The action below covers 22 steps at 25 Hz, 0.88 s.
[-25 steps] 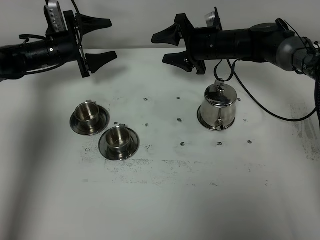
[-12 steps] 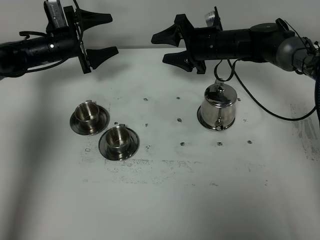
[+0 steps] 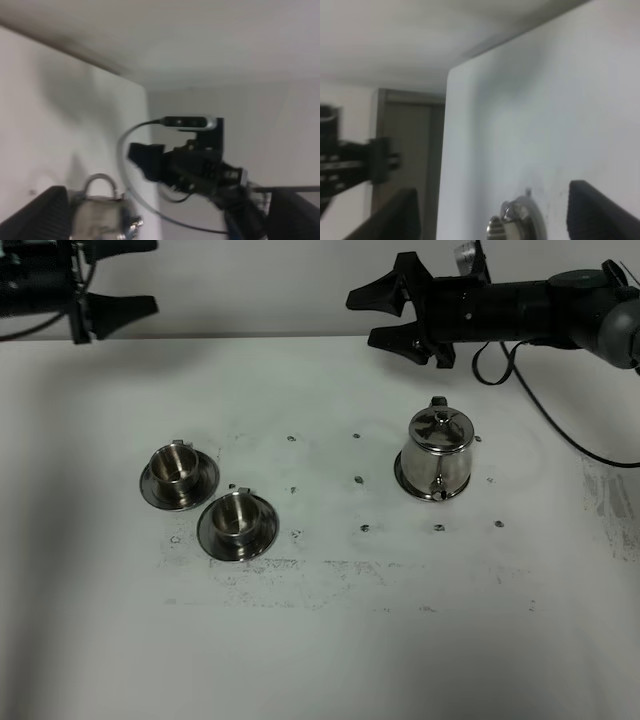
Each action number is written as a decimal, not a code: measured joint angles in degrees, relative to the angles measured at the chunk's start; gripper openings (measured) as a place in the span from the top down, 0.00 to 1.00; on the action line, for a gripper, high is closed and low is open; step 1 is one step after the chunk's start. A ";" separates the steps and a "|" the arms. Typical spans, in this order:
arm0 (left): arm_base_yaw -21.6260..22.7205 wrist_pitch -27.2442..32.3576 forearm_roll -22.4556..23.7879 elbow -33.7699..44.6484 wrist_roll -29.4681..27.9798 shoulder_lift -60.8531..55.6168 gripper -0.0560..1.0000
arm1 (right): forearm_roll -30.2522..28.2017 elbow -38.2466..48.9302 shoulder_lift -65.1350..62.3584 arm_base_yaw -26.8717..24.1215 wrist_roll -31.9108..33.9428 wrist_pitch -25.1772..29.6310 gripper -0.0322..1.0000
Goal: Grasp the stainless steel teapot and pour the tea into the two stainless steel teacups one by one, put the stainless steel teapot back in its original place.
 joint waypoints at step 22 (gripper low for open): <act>1.41 -0.48 43.77 17.84 -5.13 -55.47 0.29 | -2.30 -3.51 -3.95 -8.73 -2.95 4.88 0.40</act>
